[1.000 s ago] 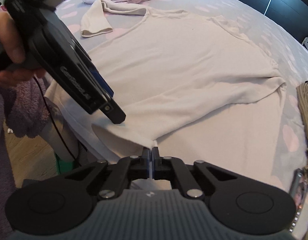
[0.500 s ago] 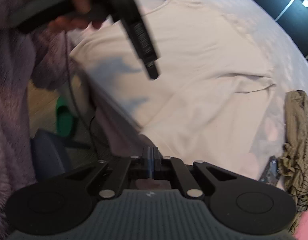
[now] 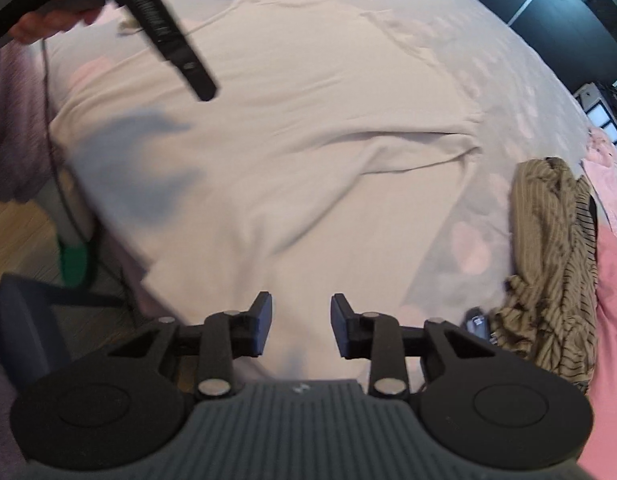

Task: Fold clothes
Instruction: 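Move both open grippers toward the top's other shoulder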

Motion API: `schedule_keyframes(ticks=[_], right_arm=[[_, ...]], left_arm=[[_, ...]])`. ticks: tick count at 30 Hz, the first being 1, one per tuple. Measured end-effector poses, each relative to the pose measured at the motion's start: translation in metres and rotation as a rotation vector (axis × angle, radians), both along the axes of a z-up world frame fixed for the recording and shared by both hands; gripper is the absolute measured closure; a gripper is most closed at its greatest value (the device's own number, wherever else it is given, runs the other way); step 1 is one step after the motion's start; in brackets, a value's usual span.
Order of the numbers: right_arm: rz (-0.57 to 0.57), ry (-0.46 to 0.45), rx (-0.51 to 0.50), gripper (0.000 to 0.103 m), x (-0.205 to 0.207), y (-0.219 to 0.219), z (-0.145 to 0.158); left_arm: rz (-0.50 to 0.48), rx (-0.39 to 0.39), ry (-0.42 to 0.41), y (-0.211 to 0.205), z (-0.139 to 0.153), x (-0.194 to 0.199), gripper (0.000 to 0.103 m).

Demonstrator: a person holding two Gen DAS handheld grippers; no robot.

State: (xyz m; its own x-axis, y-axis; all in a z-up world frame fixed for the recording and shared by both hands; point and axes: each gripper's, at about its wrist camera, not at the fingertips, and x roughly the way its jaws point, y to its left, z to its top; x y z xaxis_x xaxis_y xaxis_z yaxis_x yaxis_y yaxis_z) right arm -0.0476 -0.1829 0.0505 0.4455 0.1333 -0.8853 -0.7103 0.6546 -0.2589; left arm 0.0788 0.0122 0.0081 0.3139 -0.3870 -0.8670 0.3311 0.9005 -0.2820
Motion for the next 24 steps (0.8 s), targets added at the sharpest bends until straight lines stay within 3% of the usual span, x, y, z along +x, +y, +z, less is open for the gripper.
schedule_keyframes(ticks=[4,9,16,24], right_arm=[[-0.016,-0.071,0.049,0.069,0.036,-0.019,0.0],[-0.031,-0.118,0.085,0.069,0.078,-0.037,-0.005],[-0.048,-0.098,0.131,0.07,0.141,-0.058,-0.017],[-0.083,-0.152,0.208,0.07,0.222,-0.07,-0.035]], left_arm=[[-0.049,0.01,-0.063,-0.01,0.008,0.024,0.054],[-0.082,-0.024,-0.086,-0.022,0.003,0.064,0.056],[-0.037,-0.082,-0.093,-0.038,-0.014,0.137,0.057],[-0.01,-0.157,-0.081,-0.074,-0.046,0.231,0.057]])
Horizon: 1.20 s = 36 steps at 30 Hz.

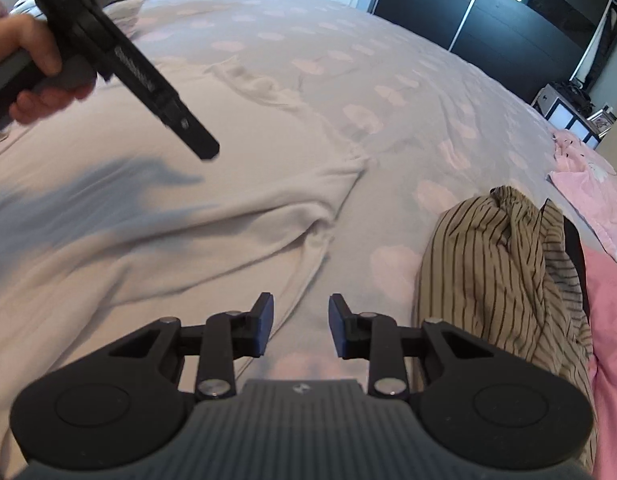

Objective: Fold clothes

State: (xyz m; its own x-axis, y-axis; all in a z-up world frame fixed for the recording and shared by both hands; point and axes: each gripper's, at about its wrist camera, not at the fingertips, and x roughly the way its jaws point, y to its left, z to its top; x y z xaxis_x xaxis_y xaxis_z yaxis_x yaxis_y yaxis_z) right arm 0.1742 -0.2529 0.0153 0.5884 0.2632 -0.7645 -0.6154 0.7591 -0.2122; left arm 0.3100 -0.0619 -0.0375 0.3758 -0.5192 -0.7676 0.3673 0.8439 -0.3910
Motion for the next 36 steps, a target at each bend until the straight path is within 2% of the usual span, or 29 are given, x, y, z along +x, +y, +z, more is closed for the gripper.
schedule_keyframes(ticks=[4,8,12,14,16,18,20,21,24,27,30,36], right_arm=[[-0.017,-0.007,0.052,0.07,0.032,-0.003,-0.01],[-0.03,0.028,0.104,0.07,0.053,-0.005,-0.023],[-0.017,0.052,0.109,0.07,0.066,0.001,-0.039],[-0.015,0.062,0.12,0.07,0.071,0.003,-0.043],[-0.009,0.069,0.116,0.07,0.074,0.007,-0.048],[-0.025,0.06,0.114,0.085,0.076,0.007,-0.05],[-0.053,0.083,0.124,0.093,0.078,0.005,-0.05],[-0.065,0.085,0.112,0.093,0.079,0.003,-0.051],[-0.117,0.107,0.111,0.094,0.081,-0.004,-0.052],[-0.175,0.148,0.148,0.094,0.086,-0.014,-0.052],[-0.185,0.161,0.156,0.095,0.087,-0.017,-0.053],[-0.193,0.177,0.154,0.094,0.087,-0.016,-0.052]], left_arm=[[0.01,-0.027,0.024,-0.016,-0.02,0.039,0.057],[0.03,-0.107,0.06,-0.023,-0.037,0.066,0.057],[0.043,-0.168,0.102,-0.027,-0.051,0.087,0.057],[0.055,-0.186,0.108,-0.029,-0.057,0.094,0.062],[0.067,-0.215,0.115,-0.029,-0.061,0.099,0.073],[0.077,-0.245,0.111,-0.029,-0.062,0.102,0.089],[0.088,-0.259,0.08,-0.026,-0.057,0.099,0.098],[0.095,-0.267,0.066,-0.023,-0.053,0.098,0.102],[0.116,-0.246,0.033,-0.01,-0.04,0.094,0.103],[0.164,-0.161,0.013,0.008,-0.031,0.091,0.103],[0.206,-0.105,0.04,0.024,-0.038,0.091,0.103],[0.207,-0.088,0.066,0.019,-0.048,0.087,0.101]])
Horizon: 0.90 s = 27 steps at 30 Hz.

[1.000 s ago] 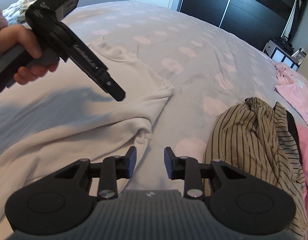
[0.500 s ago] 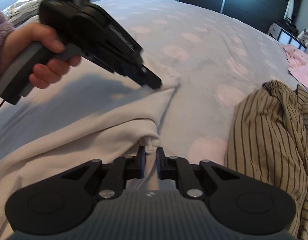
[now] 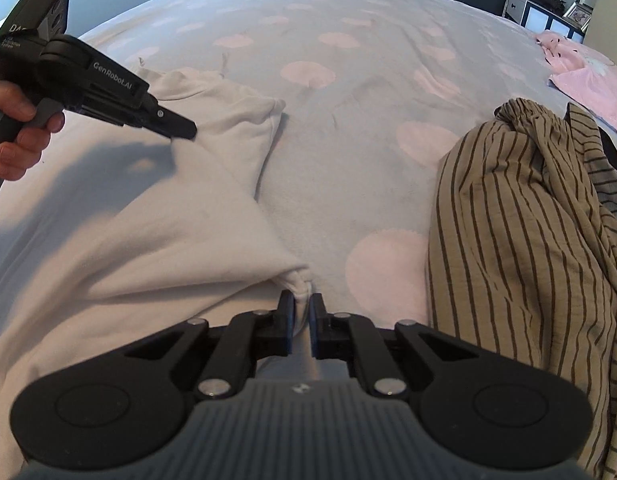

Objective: Fold clothes

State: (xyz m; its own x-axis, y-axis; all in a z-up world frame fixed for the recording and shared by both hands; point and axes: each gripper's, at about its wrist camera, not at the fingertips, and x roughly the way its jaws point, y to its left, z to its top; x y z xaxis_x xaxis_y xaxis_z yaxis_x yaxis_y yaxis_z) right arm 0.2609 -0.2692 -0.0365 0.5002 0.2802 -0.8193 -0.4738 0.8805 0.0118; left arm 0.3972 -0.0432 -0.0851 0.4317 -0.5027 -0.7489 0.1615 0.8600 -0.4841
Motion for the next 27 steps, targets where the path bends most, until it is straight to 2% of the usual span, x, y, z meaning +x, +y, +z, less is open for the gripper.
schedule_keyframes(ticks=[1,2,3,4,5,8,13,18,20,24,27], right_arm=[[0.002,0.0,0.001,0.092,-0.001,0.001,0.002],[0.005,-0.002,0.004,0.09,-0.004,0.001,0.005],[0.002,-0.005,0.011,0.084,-0.006,0.0,0.008],[0.0,-0.012,0.014,0.072,-0.008,-0.001,0.013],[0.005,-0.024,0.013,0.073,-0.012,-0.001,0.019],[0.03,-0.048,0.001,0.073,-0.024,-0.001,0.034],[0.051,-0.008,0.043,0.072,-0.055,0.0,0.057],[0.15,0.033,0.019,0.07,-0.107,0.019,0.079],[0.182,0.041,0.019,0.066,-0.129,0.024,0.09],[0.199,0.009,0.017,0.063,-0.169,0.023,0.115],[0.179,-0.002,-0.029,0.061,-0.202,0.025,0.12]], left_arm=[[0.0,0.019,-0.004,-0.003,0.001,-0.002,0.1],[-0.001,0.028,-0.006,-0.004,0.004,-0.005,0.094],[0.001,0.025,-0.005,-0.002,0.007,-0.009,0.084],[0.007,0.015,-0.007,0.0,0.011,-0.013,0.08],[0.008,0.008,-0.014,0.002,0.015,-0.019,0.076],[-0.035,0.02,-0.036,0.003,0.031,-0.043,0.075],[-0.104,0.023,-0.032,0.005,0.053,-0.097,0.076],[-0.164,0.038,-0.028,0.004,0.077,-0.157,0.076],[-0.179,0.048,-0.034,0.005,0.088,-0.183,0.076],[-0.204,0.065,-0.067,0.006,0.108,-0.235,0.075],[-0.185,0.078,-0.097,0.004,0.114,-0.273,0.075]])
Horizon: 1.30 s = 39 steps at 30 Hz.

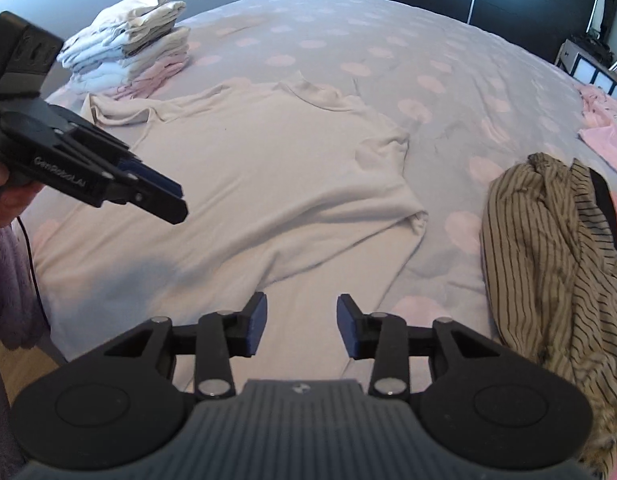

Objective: Fold clothes

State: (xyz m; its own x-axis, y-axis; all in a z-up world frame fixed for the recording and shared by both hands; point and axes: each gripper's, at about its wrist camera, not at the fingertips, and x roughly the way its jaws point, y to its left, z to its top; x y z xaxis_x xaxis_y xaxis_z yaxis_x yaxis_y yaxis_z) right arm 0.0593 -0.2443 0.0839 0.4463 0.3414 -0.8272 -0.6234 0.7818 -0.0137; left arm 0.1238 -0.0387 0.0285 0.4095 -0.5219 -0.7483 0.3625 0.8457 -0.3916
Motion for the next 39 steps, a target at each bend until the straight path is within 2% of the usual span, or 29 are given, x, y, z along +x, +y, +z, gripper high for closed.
schedule_keyframes(ticks=[3,7,9,11,13,16,19,26,33,34,35,37,39], right_arm=[[-0.041,0.017,-0.065,0.061,-0.031,0.01,-0.012],[-0.101,0.079,-0.096,0.063,-0.073,0.03,-0.047],[-0.109,0.089,-0.114,0.063,-0.091,0.041,-0.063],[-0.115,0.091,-0.131,0.069,-0.109,0.051,-0.078],[-0.127,0.096,-0.147,0.071,-0.121,0.058,-0.09],[-0.147,0.12,-0.154,0.071,-0.13,0.061,-0.098],[-0.154,0.134,-0.119,0.072,-0.133,0.053,-0.094],[-0.179,0.192,-0.031,0.073,-0.127,0.034,-0.094],[-0.214,0.269,0.038,0.073,-0.115,0.025,-0.114],[-0.218,0.274,0.047,0.076,-0.113,0.024,-0.116],[-0.221,0.28,0.057,0.085,-0.112,0.024,-0.117],[-0.215,0.286,0.07,0.096,-0.112,0.027,-0.113],[-0.203,0.29,0.084,0.097,-0.113,0.03,-0.106]], left_arm=[[0.004,0.013,-0.001,-0.003,-0.004,-0.034,0.076],[0.006,0.048,0.0,-0.006,-0.014,-0.076,0.076],[0.011,0.041,0.024,-0.004,-0.024,-0.092,0.076],[0.012,0.04,0.057,-0.004,-0.035,-0.108,0.076],[0.009,0.058,0.089,-0.007,-0.047,-0.123,0.076],[0.004,0.088,0.122,-0.013,-0.056,-0.14,0.076],[-0.019,0.11,0.112,-0.018,-0.055,-0.154,0.076],[-0.064,0.091,0.047,-0.016,-0.053,-0.158,0.075],[-0.063,0.098,0.075,-0.014,-0.067,-0.143,0.075],[-0.055,0.091,0.081,-0.014,-0.068,-0.14,0.075],[-0.046,0.08,0.088,-0.013,-0.069,-0.136,0.075],[-0.026,0.06,0.096,-0.011,-0.068,-0.13,0.075],[-0.006,0.043,0.099,-0.01,-0.066,-0.125,0.075]])
